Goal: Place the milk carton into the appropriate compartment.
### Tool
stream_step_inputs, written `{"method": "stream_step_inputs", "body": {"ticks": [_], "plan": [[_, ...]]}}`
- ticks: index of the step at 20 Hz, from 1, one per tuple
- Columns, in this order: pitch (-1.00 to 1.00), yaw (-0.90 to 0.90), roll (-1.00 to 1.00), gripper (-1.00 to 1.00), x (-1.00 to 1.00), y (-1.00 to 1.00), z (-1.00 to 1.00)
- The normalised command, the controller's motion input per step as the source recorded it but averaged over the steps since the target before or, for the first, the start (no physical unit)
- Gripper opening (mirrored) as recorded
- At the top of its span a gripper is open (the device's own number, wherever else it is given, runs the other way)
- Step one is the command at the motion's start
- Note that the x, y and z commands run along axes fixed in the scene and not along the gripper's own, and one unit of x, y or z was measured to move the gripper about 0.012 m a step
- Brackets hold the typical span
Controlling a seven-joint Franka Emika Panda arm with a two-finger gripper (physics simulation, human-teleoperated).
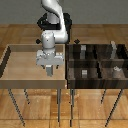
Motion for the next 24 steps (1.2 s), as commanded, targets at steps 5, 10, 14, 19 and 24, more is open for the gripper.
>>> {"method": "stream_step_inputs", "body": {"ticks": [5, 10, 14, 19, 24], "plan": [[0.00, 0.00, 0.00, 1.00, -0.40, 0.00, -0.20], [0.00, 0.00, 0.00, 1.00, -0.40, 0.00, 0.00], [0.00, -0.04, 0.00, -1.00, 0.00, 0.00, 0.00], [0.00, 0.00, 0.00, -1.00, 0.00, 0.00, 0.00], [0.00, 0.00, 0.00, -1.00, 0.00, 0.00, 0.20]]}}
